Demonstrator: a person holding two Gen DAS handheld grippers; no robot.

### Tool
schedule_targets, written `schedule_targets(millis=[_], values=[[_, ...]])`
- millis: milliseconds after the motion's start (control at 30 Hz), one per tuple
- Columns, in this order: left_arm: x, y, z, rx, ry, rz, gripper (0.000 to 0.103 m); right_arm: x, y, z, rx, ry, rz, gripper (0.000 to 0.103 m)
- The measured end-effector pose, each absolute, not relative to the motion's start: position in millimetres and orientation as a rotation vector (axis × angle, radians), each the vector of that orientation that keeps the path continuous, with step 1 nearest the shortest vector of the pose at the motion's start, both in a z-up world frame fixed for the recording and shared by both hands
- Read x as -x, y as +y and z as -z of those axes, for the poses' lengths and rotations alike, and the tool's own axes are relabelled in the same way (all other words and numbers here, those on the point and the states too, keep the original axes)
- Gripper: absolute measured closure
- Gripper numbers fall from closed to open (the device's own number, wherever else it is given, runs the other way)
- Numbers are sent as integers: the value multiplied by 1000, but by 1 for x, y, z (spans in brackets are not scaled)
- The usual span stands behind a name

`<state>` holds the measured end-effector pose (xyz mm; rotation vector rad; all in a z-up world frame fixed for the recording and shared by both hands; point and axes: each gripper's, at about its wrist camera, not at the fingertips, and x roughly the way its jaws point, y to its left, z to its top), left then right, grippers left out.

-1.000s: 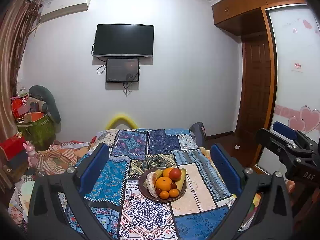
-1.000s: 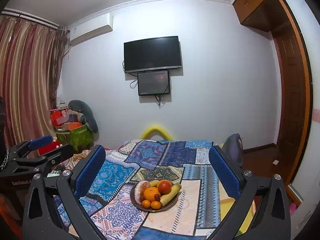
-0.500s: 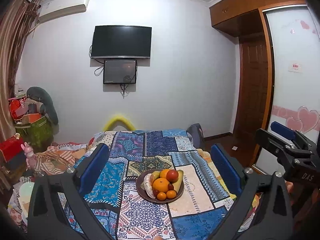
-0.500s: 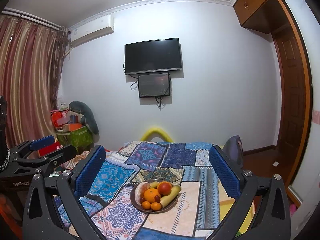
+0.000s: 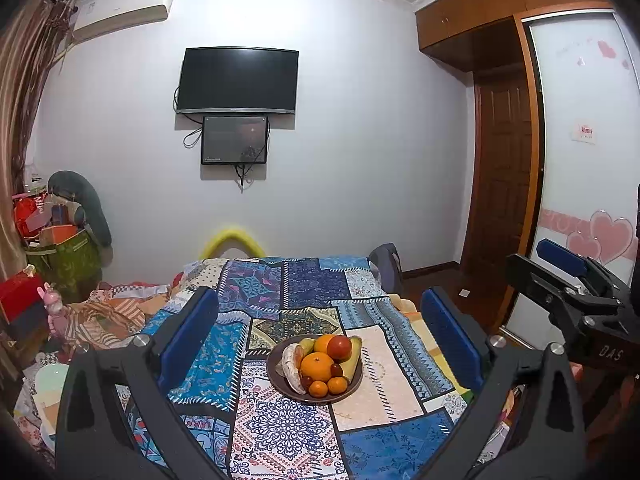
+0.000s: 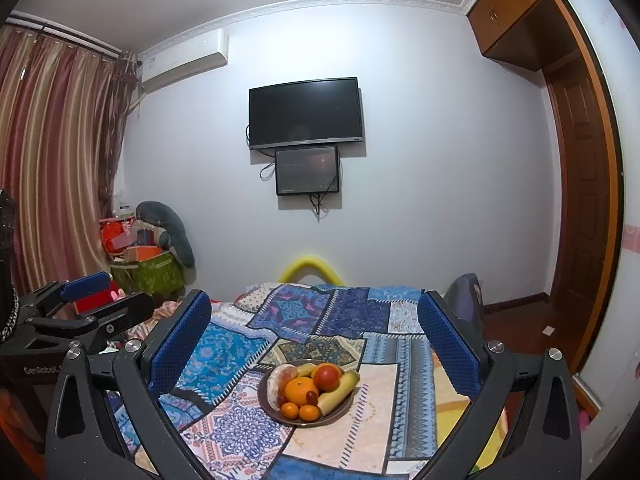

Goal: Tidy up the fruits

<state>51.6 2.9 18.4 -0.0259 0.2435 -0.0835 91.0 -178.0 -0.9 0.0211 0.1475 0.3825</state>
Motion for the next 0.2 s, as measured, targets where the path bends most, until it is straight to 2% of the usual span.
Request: schedule_targets(millis=[200], values=[[-54, 2, -17, 25, 247, 82, 0, -92, -178, 2, -19, 151, -381, 0]])
